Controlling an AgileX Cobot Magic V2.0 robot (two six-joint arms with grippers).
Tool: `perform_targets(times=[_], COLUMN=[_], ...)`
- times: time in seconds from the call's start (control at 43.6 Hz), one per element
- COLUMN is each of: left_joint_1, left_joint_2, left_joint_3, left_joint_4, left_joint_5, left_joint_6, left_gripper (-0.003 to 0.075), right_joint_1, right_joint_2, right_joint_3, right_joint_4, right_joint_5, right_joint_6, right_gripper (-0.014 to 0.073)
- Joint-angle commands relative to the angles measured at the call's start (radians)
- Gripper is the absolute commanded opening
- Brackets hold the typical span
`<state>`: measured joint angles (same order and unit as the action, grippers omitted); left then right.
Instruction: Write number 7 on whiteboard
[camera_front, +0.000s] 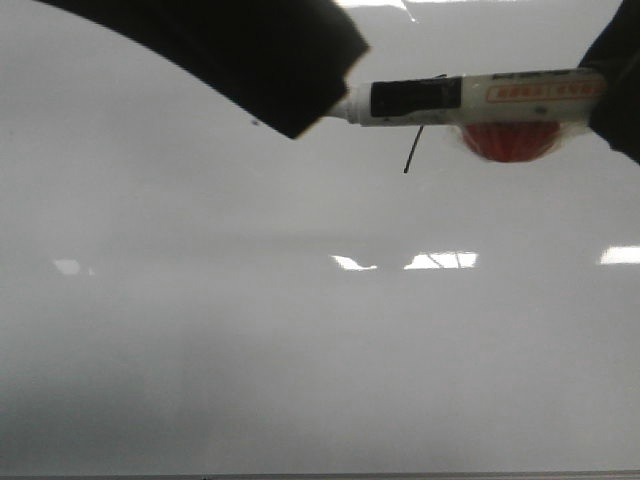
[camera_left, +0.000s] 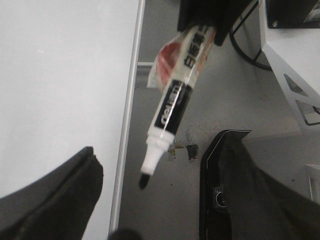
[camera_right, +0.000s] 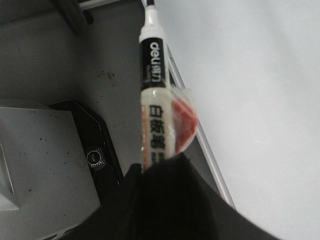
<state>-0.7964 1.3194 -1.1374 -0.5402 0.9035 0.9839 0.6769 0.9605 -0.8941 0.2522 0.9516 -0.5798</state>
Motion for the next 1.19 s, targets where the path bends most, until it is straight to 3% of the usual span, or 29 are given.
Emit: perform_targets(times=[0.0,0.275,0.711,0.803,0.986,1.055,1.17], left_joint_1=[-0.048,-0.083,-0.083,-0.083,-0.083,-0.083,-0.081], left_joint_2=[0.031,0.107,0.107,0.107,0.104,0.093,0.065], left_joint_3=[-0.067,-0.1,-0.101,-0.101,-0.101,-0.101,-0.102], left_joint_4=[-0.044,-0.037,-0.029,-0.029,-0.009,0.065,0.275], left_joint_5=[-0.042,-0.031,-0.028,-0.028,-0.028,-0.031,-0.031], left_joint_6=[0.01,0.01,0.01,0.01,-0.006,-0.082,-0.281], left_gripper=[0.0484,0.0456,0.0095,0.0058,0.0048,0.0048,0.0048], right_joint_1=[0.002,0.002,0.001,0.001,-0.003,-0.016,-0.067], right_joint_2=[-0.015,-0.015,-0.015,-0.015,-0.015,-0.03,-0.082], right_joint_3=[-0.032,-0.032,-0.032,-0.032,-0.032,-0.032,-0.032], right_joint_4=[0.012,0.012,0.012,0.012,0.007,-0.022,-0.108], right_joint_5=[-0.047,-0.047,-0.047,-0.047,-0.039,-0.029,-0.019], right_joint_6=[-0.012,-0.012,-0.012,-0.012,-0.012,0.003,0.098], right_gripper=[-0.006,-0.006,-0.0039,0.0059,0.0503,0.0617,0.0653])
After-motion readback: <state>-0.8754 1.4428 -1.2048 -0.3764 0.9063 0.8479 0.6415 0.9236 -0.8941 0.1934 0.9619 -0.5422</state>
